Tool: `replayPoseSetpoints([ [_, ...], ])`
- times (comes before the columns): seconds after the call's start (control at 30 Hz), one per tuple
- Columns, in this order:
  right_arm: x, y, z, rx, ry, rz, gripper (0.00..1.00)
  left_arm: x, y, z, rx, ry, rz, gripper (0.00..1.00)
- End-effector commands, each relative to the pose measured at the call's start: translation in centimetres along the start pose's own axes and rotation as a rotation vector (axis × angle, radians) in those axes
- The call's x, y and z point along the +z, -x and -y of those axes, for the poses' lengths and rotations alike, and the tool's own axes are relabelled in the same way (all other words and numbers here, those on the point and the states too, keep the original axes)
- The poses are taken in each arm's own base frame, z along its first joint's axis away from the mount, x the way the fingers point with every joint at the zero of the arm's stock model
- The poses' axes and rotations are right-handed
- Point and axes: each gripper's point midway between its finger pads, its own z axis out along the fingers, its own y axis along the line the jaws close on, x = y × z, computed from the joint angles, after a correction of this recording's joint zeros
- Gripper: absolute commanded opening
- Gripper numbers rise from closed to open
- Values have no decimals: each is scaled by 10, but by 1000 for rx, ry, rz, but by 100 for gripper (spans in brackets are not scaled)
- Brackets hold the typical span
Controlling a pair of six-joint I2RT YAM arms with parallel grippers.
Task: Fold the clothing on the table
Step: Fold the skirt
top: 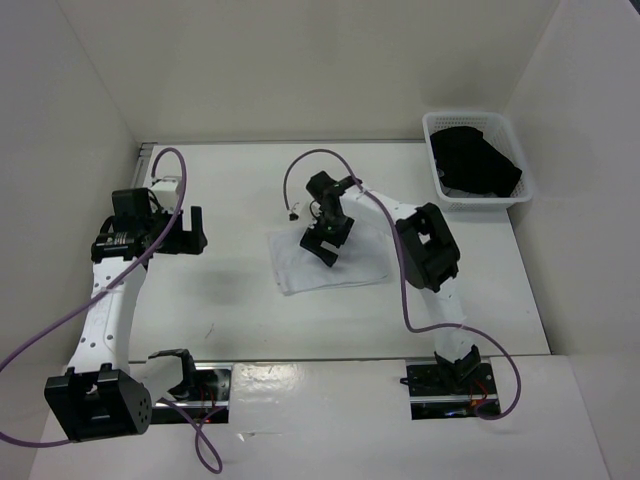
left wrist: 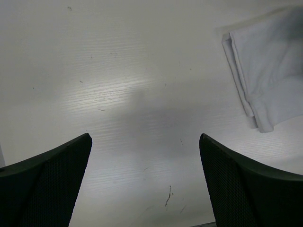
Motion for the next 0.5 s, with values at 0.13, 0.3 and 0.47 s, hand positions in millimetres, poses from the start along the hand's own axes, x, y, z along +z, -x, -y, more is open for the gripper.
replayPoseSetpoints([
  [0.13,-37,-2,-35,-10,162,30,99,15,6,46,-10,-311,-3,100],
  [0.3,-83,27,-37,-34,141,167,99,42,17,74,-81,-550,-30,96],
  [0.47,-128,35,-38,-69,58,283,99,80,15,91,-168,-745,-87,81],
])
